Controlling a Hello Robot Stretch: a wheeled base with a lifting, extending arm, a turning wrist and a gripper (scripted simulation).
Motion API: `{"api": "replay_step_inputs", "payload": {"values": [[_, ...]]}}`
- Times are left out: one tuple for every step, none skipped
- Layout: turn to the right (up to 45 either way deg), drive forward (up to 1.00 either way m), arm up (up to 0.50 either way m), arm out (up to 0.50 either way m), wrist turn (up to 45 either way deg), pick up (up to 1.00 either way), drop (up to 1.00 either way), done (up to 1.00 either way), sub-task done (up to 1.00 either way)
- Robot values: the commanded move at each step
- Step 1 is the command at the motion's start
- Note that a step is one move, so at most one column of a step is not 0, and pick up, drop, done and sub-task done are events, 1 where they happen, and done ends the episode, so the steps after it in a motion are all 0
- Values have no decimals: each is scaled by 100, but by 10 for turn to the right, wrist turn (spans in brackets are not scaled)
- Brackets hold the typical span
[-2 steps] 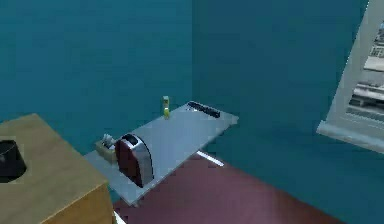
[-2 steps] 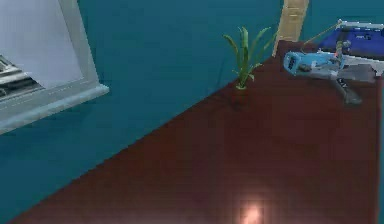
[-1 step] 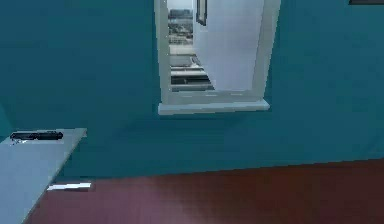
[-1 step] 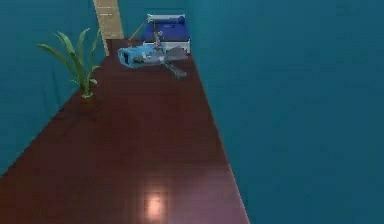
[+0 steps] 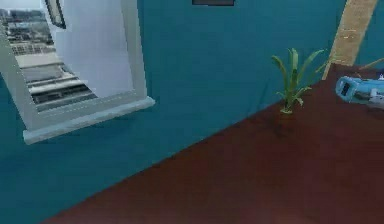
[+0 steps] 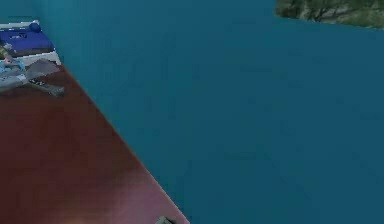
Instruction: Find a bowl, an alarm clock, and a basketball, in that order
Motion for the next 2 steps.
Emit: {"api": "replay_step_inputs", "payload": {"values": [[0,10,0,0,0,0,0,0,0],[-450,0,0,0,0,0,0,0,0]]}}
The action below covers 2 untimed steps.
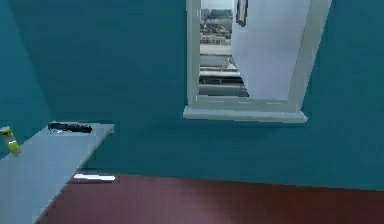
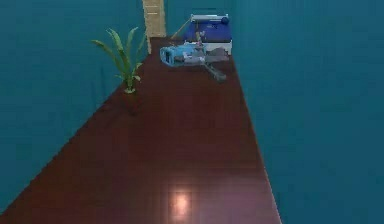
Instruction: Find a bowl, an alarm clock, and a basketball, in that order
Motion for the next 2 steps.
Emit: {"api": "replay_step_inputs", "payload": {"values": [[-450,0,0,0,0,0,0,0,0],[-450,0,0,0,0,0,0,0,0]]}}
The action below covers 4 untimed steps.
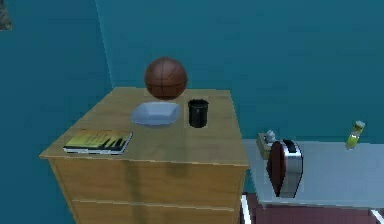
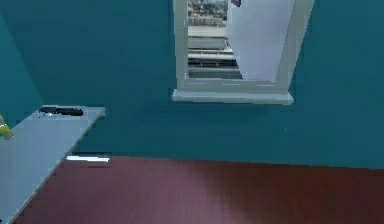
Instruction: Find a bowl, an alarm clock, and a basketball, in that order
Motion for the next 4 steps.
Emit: {"api": "replay_step_inputs", "payload": {"values": [[-90,0,0,0,0,0,0,0,0],[0,0,0,0,0,0,0,0,100],[360,0,0,0,0,0,0,0,0],[0,0,0,0,0,0,0,0,100]]}}
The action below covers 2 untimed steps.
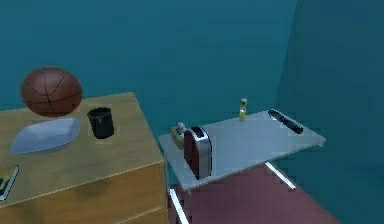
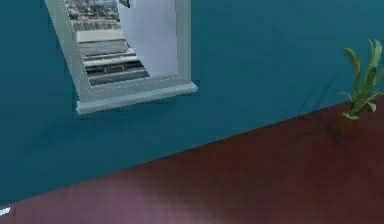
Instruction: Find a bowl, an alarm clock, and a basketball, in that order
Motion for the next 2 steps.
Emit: {"api": "replay_step_inputs", "payload": {"values": [[-210,0,0,0,0,0,0,0,0],[0,10,0,0,0,0,0,0,0]]}}
